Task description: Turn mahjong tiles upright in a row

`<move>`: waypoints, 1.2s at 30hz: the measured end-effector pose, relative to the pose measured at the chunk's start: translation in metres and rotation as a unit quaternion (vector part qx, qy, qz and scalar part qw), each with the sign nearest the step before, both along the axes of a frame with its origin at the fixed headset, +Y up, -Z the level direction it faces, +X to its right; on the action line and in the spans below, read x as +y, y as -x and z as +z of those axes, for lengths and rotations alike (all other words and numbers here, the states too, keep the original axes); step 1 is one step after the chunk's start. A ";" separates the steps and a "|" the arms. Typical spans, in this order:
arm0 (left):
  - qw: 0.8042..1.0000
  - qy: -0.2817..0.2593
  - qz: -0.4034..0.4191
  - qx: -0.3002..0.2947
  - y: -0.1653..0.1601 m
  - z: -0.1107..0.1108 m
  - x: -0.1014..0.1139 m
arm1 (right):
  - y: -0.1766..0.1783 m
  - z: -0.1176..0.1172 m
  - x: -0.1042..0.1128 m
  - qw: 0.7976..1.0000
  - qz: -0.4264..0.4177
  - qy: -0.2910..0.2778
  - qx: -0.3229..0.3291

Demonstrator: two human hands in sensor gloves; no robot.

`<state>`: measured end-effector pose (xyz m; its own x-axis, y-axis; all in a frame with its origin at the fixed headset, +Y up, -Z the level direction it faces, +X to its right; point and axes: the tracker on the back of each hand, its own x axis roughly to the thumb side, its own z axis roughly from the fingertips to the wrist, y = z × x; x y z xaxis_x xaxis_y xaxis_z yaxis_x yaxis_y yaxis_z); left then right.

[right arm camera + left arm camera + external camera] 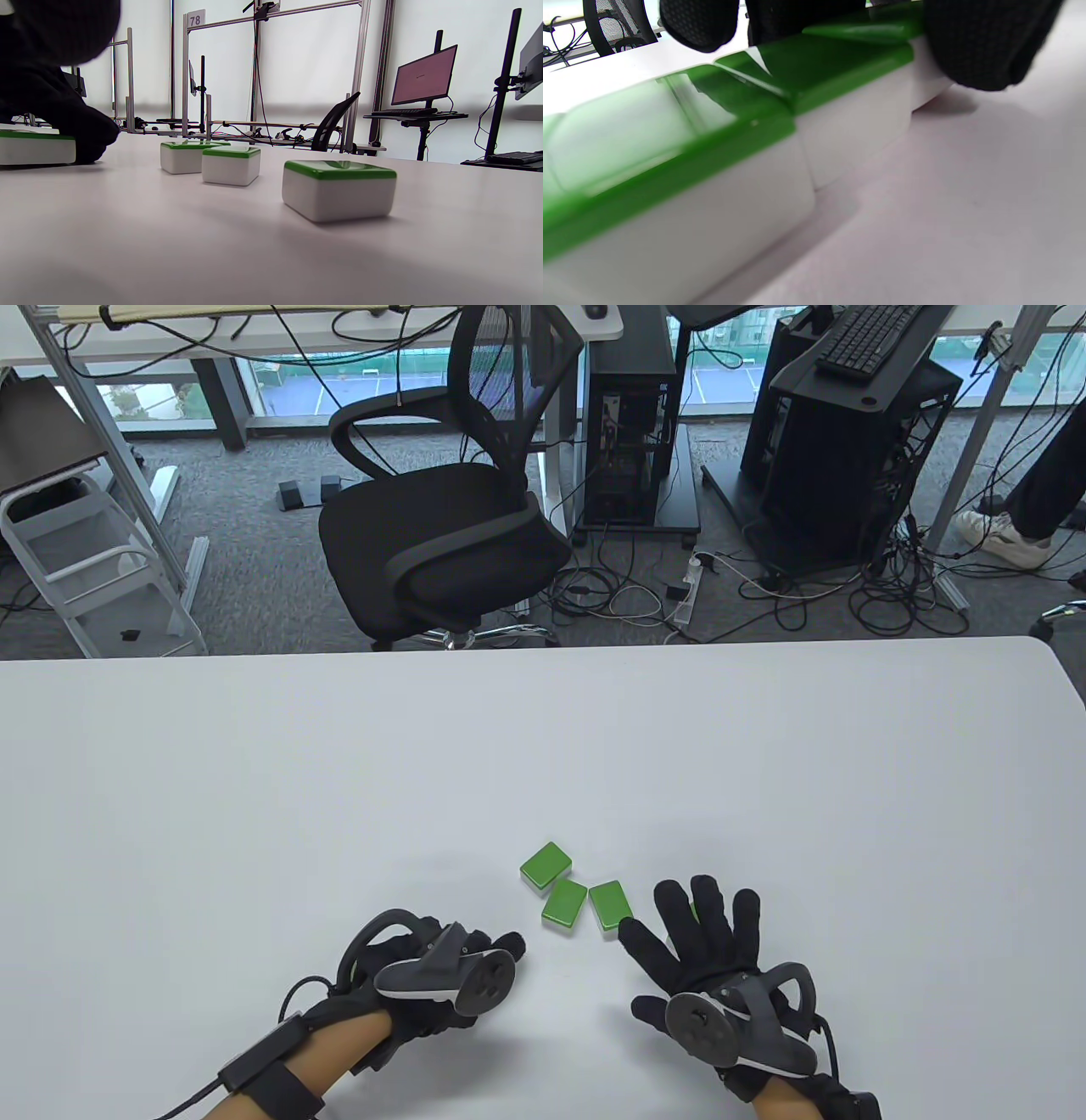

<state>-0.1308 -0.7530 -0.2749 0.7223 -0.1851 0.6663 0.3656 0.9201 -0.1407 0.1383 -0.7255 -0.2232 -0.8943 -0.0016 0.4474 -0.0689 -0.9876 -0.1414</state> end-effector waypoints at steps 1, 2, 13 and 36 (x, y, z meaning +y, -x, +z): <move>1.000 0.000 0.000 0.000 0.000 0.000 0.000 | 0.000 0.000 0.000 1.000 0.001 0.000 0.000; 1.000 0.000 0.000 0.001 0.000 0.000 0.000 | 0.000 0.000 0.000 1.000 0.001 0.001 0.000; 1.000 -0.018 0.007 0.022 0.016 0.003 0.010 | 0.001 0.000 0.000 1.000 0.002 0.000 -0.001; 0.936 -0.243 0.223 0.120 0.159 0.042 0.062 | 0.000 0.000 -0.001 1.000 0.018 -0.006 -0.013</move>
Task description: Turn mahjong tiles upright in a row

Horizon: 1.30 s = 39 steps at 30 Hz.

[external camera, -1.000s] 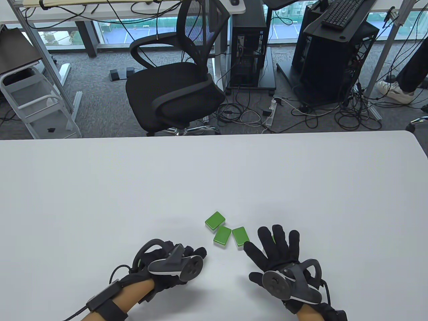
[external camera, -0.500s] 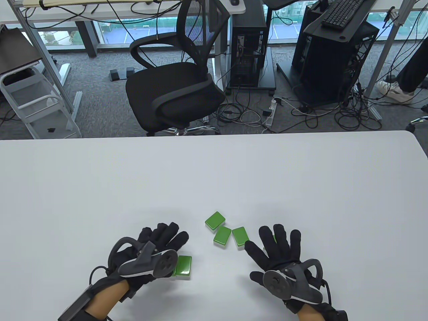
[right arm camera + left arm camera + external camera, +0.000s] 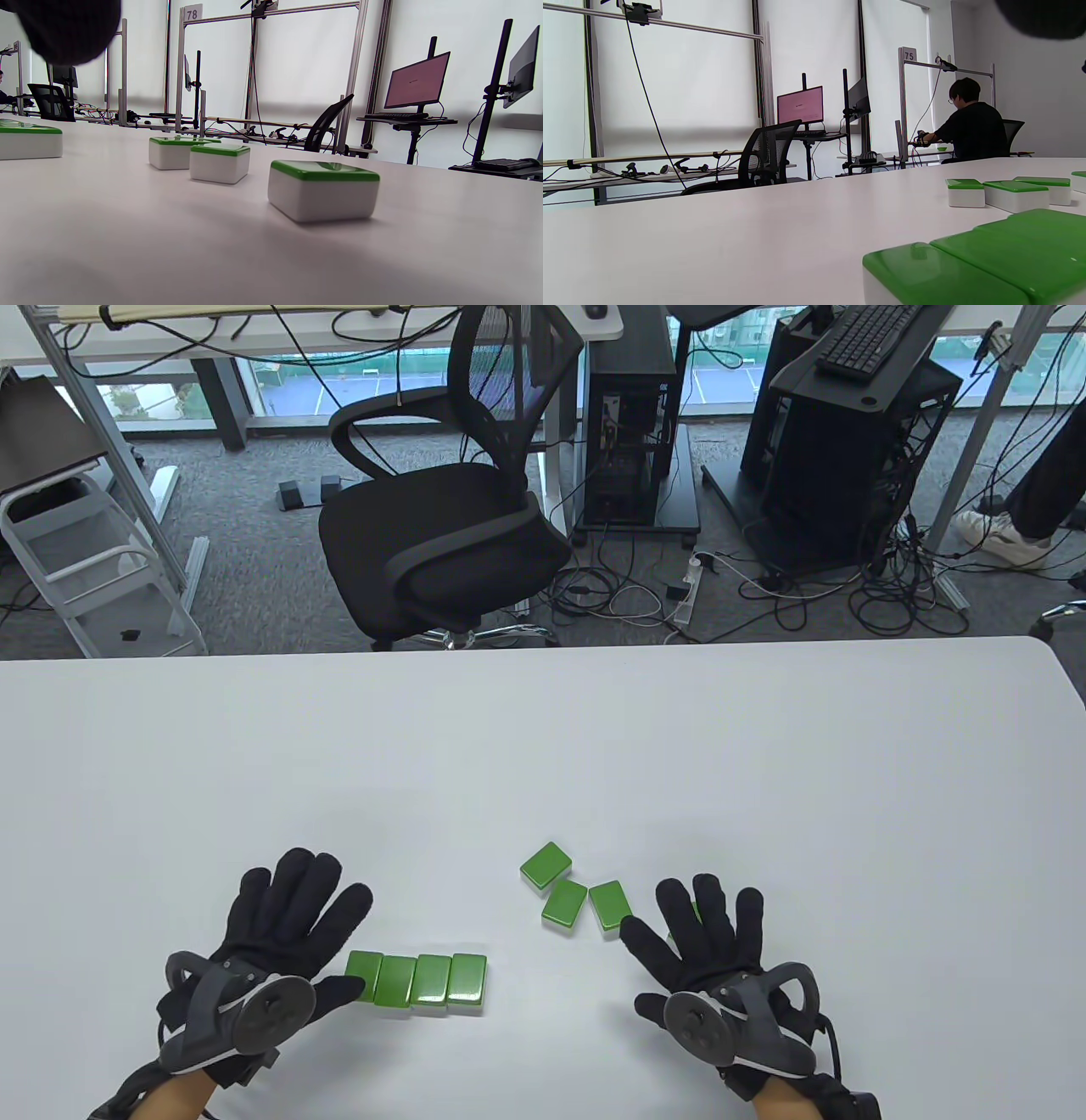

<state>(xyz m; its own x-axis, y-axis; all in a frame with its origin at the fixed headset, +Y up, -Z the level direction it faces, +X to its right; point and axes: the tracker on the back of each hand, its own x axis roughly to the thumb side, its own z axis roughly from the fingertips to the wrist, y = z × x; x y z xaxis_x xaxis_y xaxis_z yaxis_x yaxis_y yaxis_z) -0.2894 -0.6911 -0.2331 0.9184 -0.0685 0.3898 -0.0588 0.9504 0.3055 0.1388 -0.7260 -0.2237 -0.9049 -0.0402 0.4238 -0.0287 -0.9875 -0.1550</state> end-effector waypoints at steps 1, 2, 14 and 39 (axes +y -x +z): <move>1.000 -0.007 0.004 0.005 0.001 0.000 -0.001 | 0.000 0.000 0.000 1.000 0.000 0.000 0.000; 1.000 -0.013 0.010 0.015 0.004 -0.001 -0.003 | 0.000 0.000 0.000 1.000 0.001 0.000 -0.002; 0.998 0.033 0.012 0.058 0.033 -0.006 -0.026 | 0.002 -0.002 0.000 1.000 0.004 0.002 -0.008; 0.998 0.032 0.032 0.044 0.038 -0.001 -0.020 | 0.109 -0.117 0.044 0.991 0.016 0.112 -0.074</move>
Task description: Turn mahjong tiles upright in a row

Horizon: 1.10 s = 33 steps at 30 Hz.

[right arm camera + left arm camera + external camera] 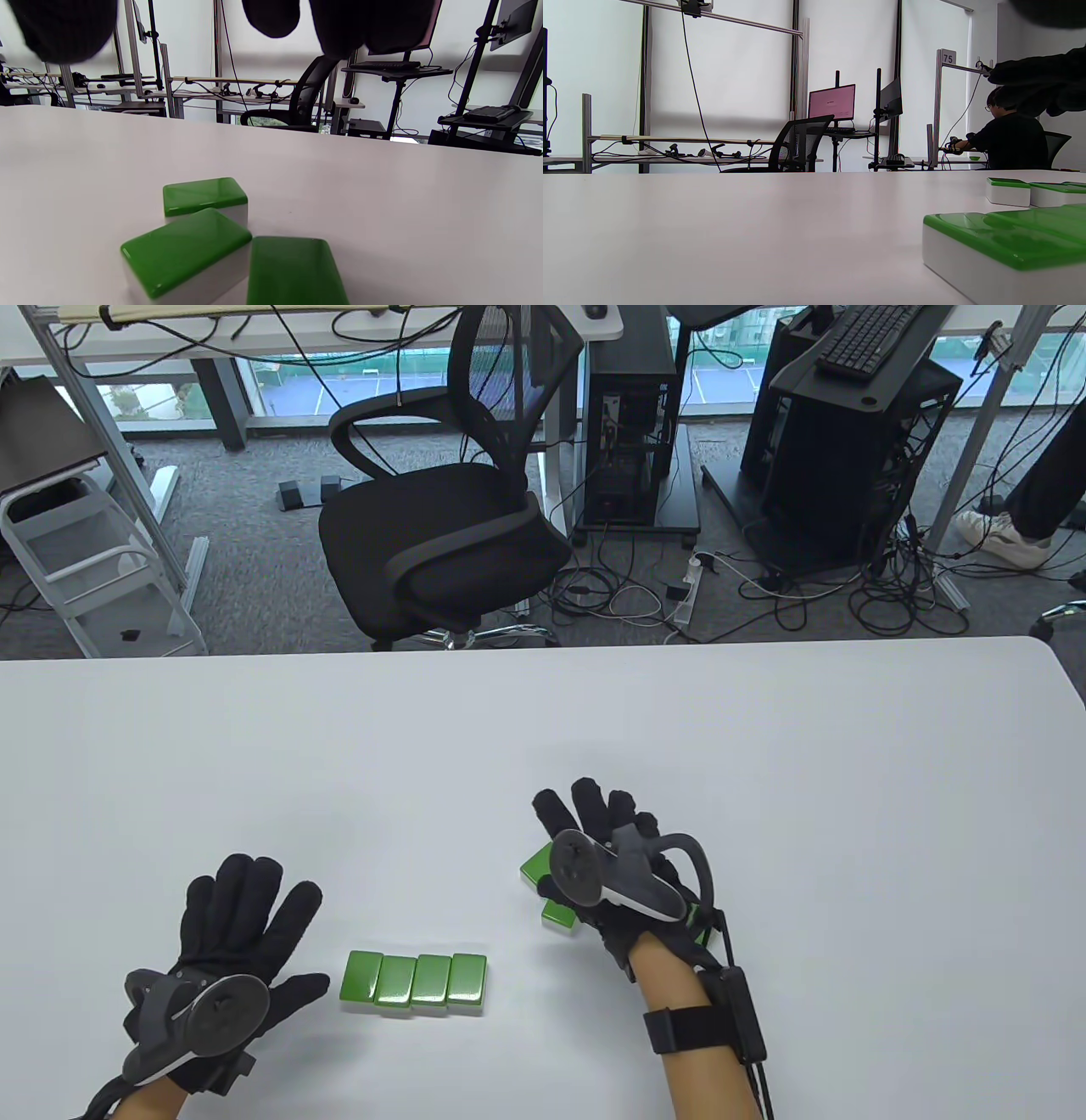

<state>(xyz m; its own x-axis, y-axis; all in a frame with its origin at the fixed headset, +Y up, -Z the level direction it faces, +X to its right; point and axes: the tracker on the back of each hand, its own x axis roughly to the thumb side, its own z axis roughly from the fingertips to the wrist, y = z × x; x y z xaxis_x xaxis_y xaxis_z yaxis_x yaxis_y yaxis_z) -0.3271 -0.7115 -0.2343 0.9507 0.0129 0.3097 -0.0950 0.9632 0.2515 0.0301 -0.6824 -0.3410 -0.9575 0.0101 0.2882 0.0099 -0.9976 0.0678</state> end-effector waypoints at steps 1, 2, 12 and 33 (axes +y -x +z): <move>1.000 0.001 0.000 -0.003 -0.001 0.000 0.000 | 0.009 -0.007 -0.006 1.000 0.008 0.019 -0.011; 1.000 0.002 0.000 -0.005 -0.001 0.000 -0.001 | 0.017 -0.014 -0.013 0.999 0.017 0.037 -0.021; 1.000 0.014 -0.014 -0.012 -0.004 0.001 -0.002 | 0.046 -0.039 -0.075 0.981 0.118 0.138 -0.070; 0.999 0.039 -0.027 -0.010 -0.007 -0.001 -0.006 | 0.059 0.000 -0.064 0.990 0.035 0.030 0.137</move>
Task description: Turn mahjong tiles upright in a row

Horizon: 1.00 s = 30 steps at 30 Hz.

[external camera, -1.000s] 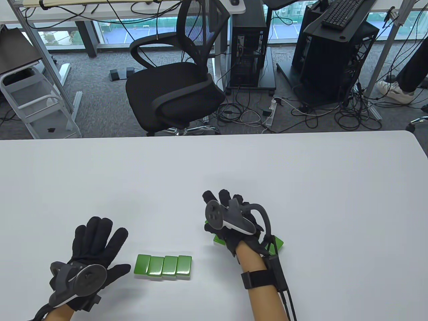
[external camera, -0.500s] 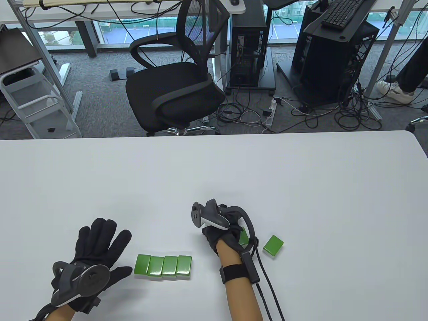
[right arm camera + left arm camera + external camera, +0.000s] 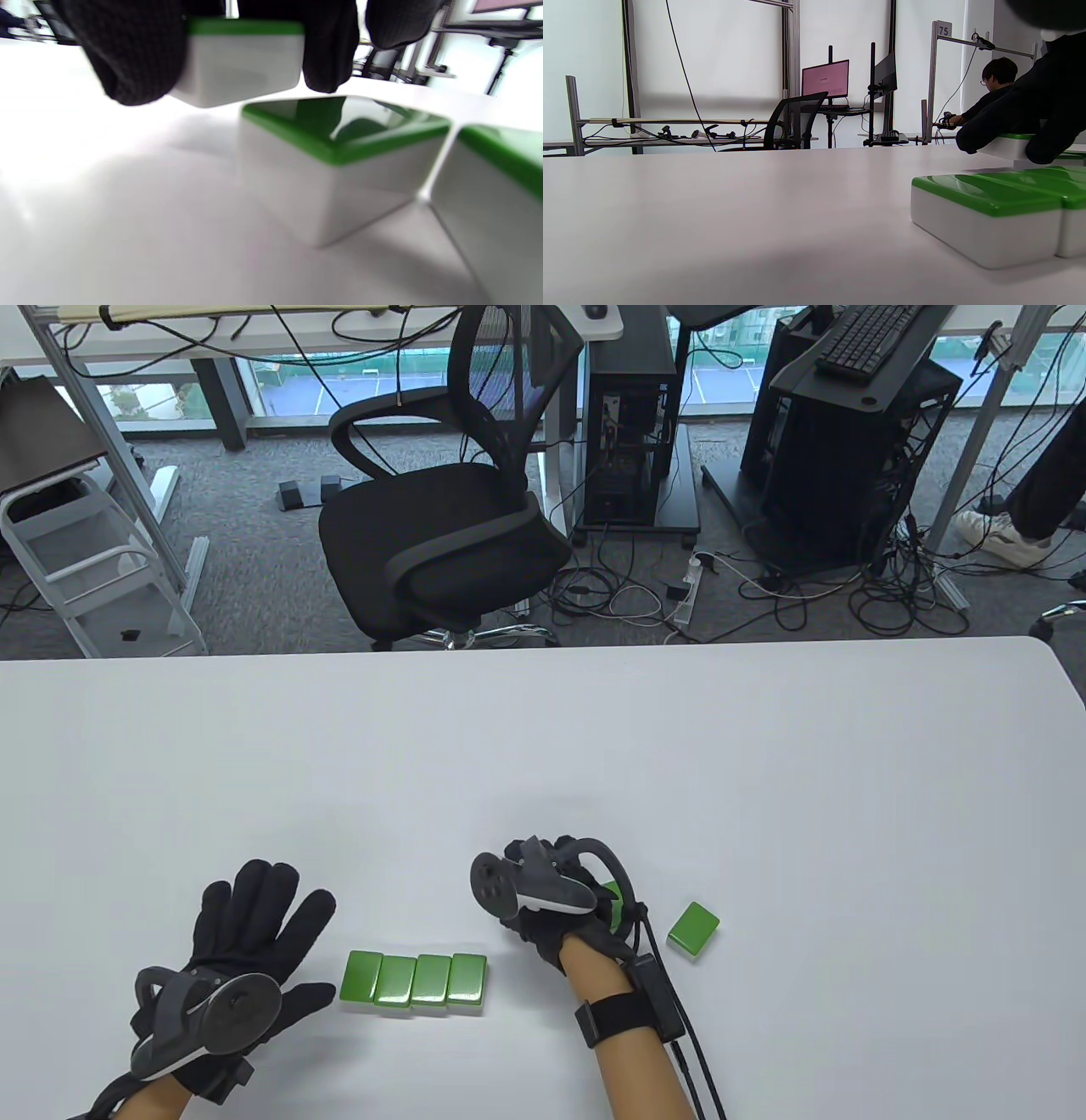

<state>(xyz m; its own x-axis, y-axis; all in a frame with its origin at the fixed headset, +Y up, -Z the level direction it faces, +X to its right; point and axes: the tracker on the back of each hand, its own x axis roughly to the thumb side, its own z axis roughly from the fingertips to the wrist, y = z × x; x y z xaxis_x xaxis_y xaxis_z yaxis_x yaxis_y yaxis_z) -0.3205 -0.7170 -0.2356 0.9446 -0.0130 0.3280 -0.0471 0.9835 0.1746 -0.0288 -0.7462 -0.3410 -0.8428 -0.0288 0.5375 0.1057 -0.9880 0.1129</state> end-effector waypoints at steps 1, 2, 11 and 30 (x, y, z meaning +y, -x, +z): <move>1.000 0.000 0.000 0.001 0.000 0.000 0.000 | 0.000 0.008 0.001 1.000 0.000 -0.005 0.013; 1.000 0.000 0.000 0.001 0.000 0.000 0.000 | 0.000 0.017 0.002 1.000 0.005 -0.006 0.029; 1.000 -0.006 -0.011 -0.004 -0.003 0.002 0.000 | -0.008 0.063 -0.001 0.997 0.006 0.006 0.072; 1.000 0.000 -0.023 -0.009 -0.006 0.003 -0.001 | 0.002 0.079 -0.024 0.997 -0.010 0.011 0.070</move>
